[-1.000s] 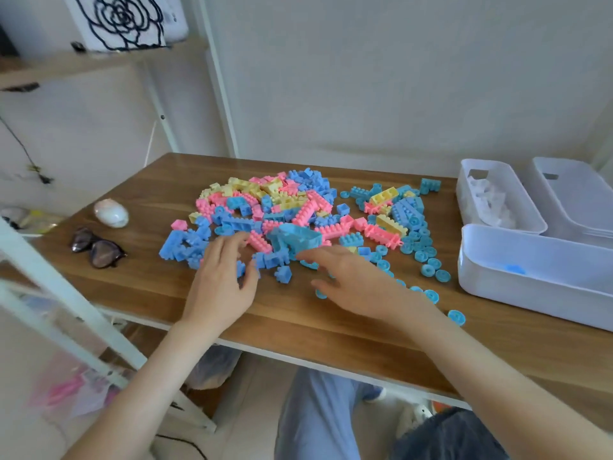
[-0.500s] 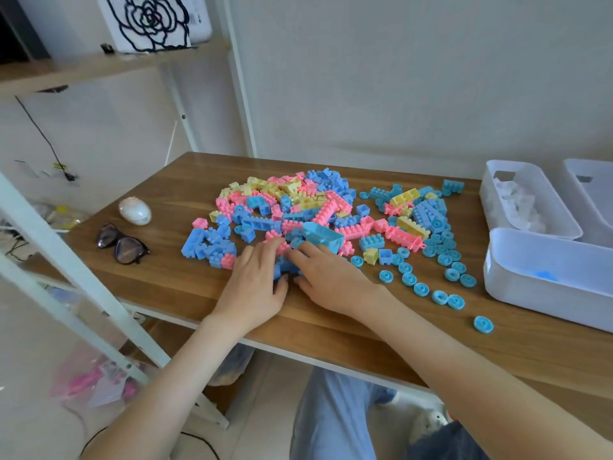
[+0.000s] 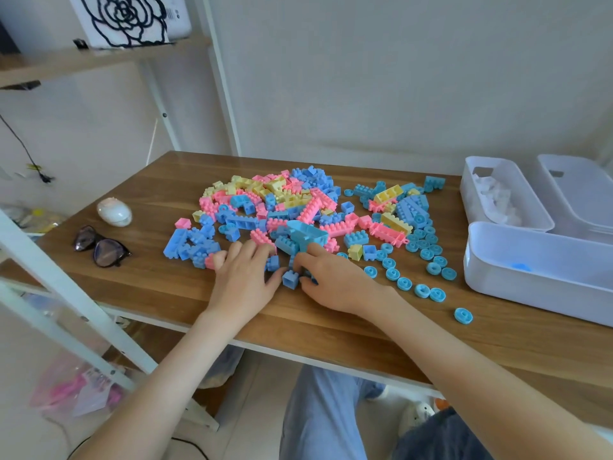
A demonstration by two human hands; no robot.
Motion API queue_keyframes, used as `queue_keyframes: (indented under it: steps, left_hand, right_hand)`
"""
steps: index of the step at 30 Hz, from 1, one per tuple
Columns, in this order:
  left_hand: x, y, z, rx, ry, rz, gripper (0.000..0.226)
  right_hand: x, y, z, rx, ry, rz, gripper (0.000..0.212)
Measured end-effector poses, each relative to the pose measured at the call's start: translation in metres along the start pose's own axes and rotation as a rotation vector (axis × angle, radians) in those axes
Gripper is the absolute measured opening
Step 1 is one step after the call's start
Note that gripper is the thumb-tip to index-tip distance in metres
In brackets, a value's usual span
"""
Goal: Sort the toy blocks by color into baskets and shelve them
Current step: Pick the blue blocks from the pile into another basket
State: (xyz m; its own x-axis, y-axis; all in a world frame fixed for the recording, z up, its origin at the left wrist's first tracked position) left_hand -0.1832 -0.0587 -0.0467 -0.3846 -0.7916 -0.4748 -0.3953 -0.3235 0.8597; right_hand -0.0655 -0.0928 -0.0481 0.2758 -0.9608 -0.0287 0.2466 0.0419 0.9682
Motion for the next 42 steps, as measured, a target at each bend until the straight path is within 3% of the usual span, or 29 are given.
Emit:
queue_keyframes:
  steps: [3,10,17,22,26,30,36,39,42]
  left_hand:
    - [0.0,0.0,-0.004,-0.004,-0.044,-0.001,0.024]
    - [0.003,0.009,-0.007,0.03,-0.079,-0.049,0.026]
    - [0.008,0.023,-0.006,0.296,-0.104,-0.155,0.016]
    - [0.01,0.018,-0.008,0.409,-0.133,-0.025,0.016]
    - [0.009,0.006,-0.014,0.268,-0.18,0.11,0.031]
    - [0.006,0.001,-0.017,0.156,-0.197,0.159,0.026]
    - [0.002,0.016,-0.018,0.166,-0.09,0.009,0.022]
    - [-0.012,0.025,-0.038,0.157,-0.117,-0.039,0.023]
    - [-0.033,0.039,-0.078,0.194,-0.175,-0.195,0.021]
  right_hand:
    - [0.002,0.003,-0.005,-0.024,-0.032,-0.043,0.017]
    - [0.009,0.008,-0.017,-0.145,-0.078,-0.086,0.017]
    - [0.006,0.007,-0.016,-0.161,-0.03,-0.097,0.017]
    - [0.0,0.003,0.0,-0.053,0.049,-0.092,0.022]
    - [-0.011,-0.001,0.001,0.063,-0.015,-0.047,0.035]
    - [-0.014,0.002,-0.002,0.135,-0.072,-0.018,0.032]
    - [0.012,0.035,-0.002,0.048,-0.039,-0.094,0.031]
    - [0.036,0.079,-0.023,-0.015,-0.04,-0.201,0.025]
    - [0.071,0.125,-0.068,-0.05,-0.162,-0.368,0.02]
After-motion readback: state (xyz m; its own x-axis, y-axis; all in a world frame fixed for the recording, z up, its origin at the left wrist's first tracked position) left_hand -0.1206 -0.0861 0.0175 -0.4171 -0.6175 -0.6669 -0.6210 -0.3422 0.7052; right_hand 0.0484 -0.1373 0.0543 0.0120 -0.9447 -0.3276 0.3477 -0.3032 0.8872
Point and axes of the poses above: each hand's wrist, its own x-axis away from the middle knuckle, its own y-axis out of the back of the hand, z = x × y, the point moved 8 cm from there along -x, towards the middle knuckle, and after that the axes turned 8 degrees about x, right-handed, at the moved point
